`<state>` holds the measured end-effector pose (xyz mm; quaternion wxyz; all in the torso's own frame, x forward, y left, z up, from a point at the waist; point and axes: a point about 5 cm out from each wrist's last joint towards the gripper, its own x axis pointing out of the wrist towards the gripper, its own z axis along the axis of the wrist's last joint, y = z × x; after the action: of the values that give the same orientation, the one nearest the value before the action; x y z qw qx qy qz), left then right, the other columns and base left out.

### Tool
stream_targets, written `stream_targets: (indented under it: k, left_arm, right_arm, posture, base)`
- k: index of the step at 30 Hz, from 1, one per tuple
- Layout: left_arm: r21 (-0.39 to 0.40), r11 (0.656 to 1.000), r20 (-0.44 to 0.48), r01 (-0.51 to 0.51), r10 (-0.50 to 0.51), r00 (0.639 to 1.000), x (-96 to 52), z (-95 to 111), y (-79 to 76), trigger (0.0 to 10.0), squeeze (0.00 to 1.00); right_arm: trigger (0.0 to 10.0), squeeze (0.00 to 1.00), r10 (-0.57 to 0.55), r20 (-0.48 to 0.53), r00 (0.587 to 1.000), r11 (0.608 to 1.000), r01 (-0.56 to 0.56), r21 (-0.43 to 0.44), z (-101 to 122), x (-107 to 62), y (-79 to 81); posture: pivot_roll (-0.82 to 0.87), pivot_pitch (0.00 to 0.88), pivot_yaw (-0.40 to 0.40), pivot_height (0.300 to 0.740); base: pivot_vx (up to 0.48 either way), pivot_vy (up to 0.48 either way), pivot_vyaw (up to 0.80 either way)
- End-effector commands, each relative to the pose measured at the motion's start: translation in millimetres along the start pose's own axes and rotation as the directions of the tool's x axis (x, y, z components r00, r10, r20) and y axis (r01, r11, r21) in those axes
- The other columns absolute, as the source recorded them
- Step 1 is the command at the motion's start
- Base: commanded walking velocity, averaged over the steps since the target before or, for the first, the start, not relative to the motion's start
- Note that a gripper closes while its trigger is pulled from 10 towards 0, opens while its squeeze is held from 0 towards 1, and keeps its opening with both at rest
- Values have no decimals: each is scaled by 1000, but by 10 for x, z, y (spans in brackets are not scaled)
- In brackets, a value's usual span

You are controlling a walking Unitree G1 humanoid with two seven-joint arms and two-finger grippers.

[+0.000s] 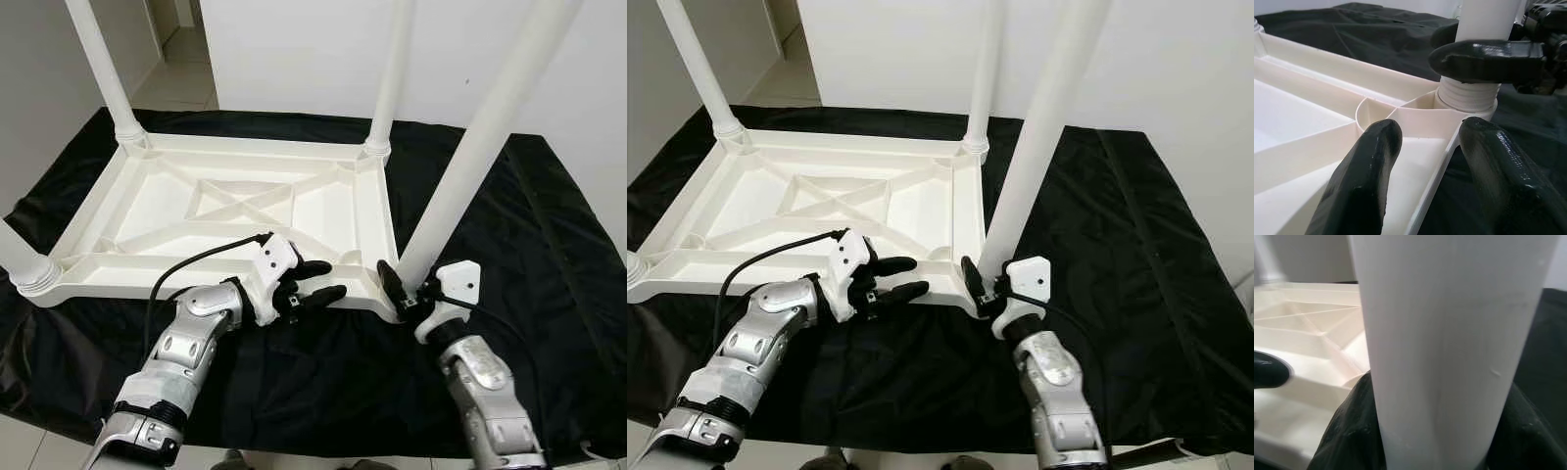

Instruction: Building children table

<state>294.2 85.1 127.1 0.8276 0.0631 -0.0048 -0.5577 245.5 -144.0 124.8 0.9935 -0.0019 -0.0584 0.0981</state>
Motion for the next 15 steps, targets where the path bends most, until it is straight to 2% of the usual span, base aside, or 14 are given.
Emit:
stream_targets:
  k: [1, 3, 6, 9, 12, 15]
  left_arm:
    - [13, 990, 2, -139, 139, 990, -27, 4, 107, 10000, 0]
    - [22, 987, 13, -158, 158, 987, -33, 16, 135, 10000, 0]
    - [20, 986, 16, -164, 163, 986, -32, 19, 142, 10000, 0]
    - [21, 985, 17, -169, 169, 986, -34, 15, 147, 10000, 0]
    - [21, 985, 22, -170, 169, 985, -39, 22, 148, 10000, 0]
    - [21, 985, 23, -171, 170, 985, -39, 26, 154, 10000, 0]
  right_arm:
    - [10000, 0, -43, -11, 999, 999, 43, -28, -1, -19, 85]
    - [10000, 0, -152, -18, 988, 988, 152, -5, 1, -37, 163]
    - [10000, 0, -189, -27, 982, 982, 189, 11, -6, -40, 176]
    - [10000, 0, -273, -31, 961, 962, 273, -7, -25, -56, 181]
    - [10000, 0, -323, -24, 946, 946, 322, -36, -17, -56, 184]
    - [10000, 0, -316, -26, 948, 948, 316, -30, -13, -47, 196]
  posture:
    - [-35, 4, -13, 740]
    - [-36, 7, -16, 740]
    - [-36, 7, -16, 740]
    - [-34, 8, -18, 740]
    - [-31, 8, -17, 740]
    - [-31, 11, -16, 740]
  base:
    - [0, 0, 0]
    - [0, 0, 0]
    - [0, 0, 0]
    - [0, 0, 0]
    - [0, 0, 0]
    - [0, 0, 0]
